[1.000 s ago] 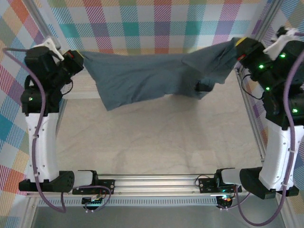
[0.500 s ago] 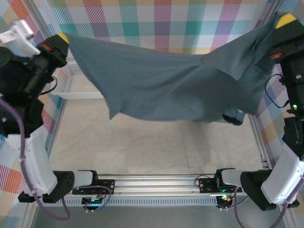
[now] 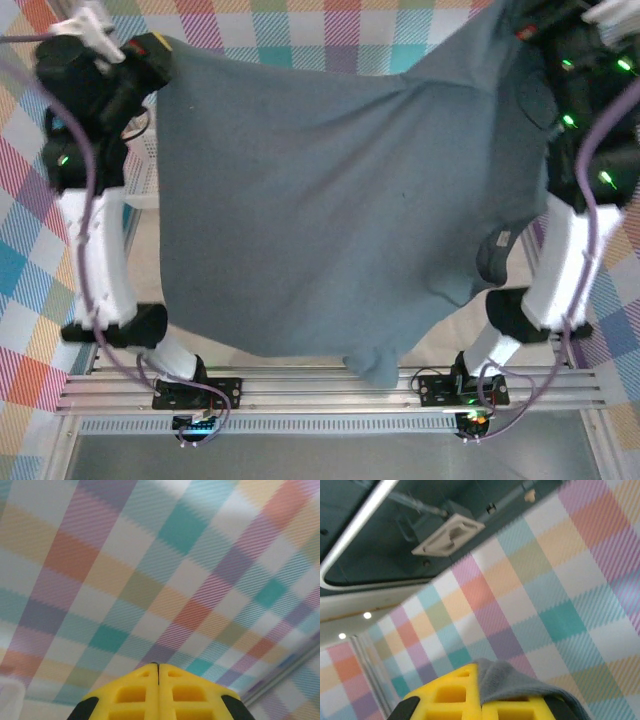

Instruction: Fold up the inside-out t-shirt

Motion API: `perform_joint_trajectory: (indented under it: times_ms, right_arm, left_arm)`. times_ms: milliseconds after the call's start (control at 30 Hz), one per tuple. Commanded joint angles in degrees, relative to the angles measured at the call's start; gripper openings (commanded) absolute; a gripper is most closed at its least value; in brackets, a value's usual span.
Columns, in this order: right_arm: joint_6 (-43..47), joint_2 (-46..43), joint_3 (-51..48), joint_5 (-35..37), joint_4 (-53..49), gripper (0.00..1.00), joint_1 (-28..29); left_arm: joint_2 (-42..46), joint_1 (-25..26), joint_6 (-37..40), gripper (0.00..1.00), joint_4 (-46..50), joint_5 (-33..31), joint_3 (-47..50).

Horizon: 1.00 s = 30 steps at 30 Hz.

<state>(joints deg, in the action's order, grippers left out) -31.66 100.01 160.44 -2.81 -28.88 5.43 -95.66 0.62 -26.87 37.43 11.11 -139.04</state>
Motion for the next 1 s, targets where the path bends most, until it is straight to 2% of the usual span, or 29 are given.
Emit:
perform_joint_trajectory:
  times_ms: [0, 100, 233, 333, 433, 500, 567, 633, 733, 833, 900, 967]
  right_arm:
    - [-1.97, 1.72, 2.72, -2.75, 5.88, 0.0, -2.21]
    - [-5.0, 0.8, 2.6, -4.14, 8.65, 0.0, -4.5]
    - [-13.63, -1.53, 1.87, -9.41, 8.35, 0.0, -8.97]
    - [-19.88, -2.73, 0.36, -14.61, 6.92, 0.0, -11.7]
    - [-19.85, -3.37, -2.8, -22.71, -0.55, 0.0, -12.53]
    - [-17.94, -5.43, -11.27, -29.76, -6.09, 0.02, -12.57]
    - [-14.17, -10.08, -27.72, -37.87, -8.36, 0.05, -12.46]
    - [-10.92, -15.31, -47.05, -40.83, -7.82, 0.02, -12.49]
    - [-6.92, -21.77, -73.78, -39.1, -5.92, 0.0, -12.48]
    - [-4.9, -26.14, -93.17, -37.26, -1.11, 0.0, -12.51]
    - [-5.06, -27.81, -100.91, -37.45, 1.88, 0.0, -12.52]
    - [-4.64, -28.31, -104.26, -36.98, -0.1, 0.0, -12.51]
  left_arm:
    - [-2.6, -0.4, 0.91, 0.0, -1.62, -0.55, -8.12]
    - [-4.05, -0.48, 0.99, 0.0, -1.87, -0.35, -13.82]
    - [-2.03, -0.71, 0.61, 0.0, -1.23, 0.48, -13.78]
    - [-0.04, -0.71, 0.74, 0.0, -1.14, 2.19, -11.72]
    - [3.3, -0.71, 3.95, 0.0, 0.18, 4.64, -4.33]
    - [6.97, -0.75, 6.94, 0.0, -0.05, 5.63, 6.22]
    - [12.48, -0.63, 10.63, 0.0, -4.91, 8.61, 23.03]
    - [18.13, -0.62, 11.58, 0.0, -11.95, 10.97, 40.97]
    - [24.28, -0.01, 10.47, 0.0, -24.45, 13.04, 66.8]
    - [26.41, 0.29, 7.28, 0.0, -31.2, 11.92, 84.79]
    - [26.89, 0.3, 4.85, 0.0, -33.29, 12.38, 91.83]
    - [27.17, 0.76, 3.05, 0.0, -34.13, 12.66, 96.79]
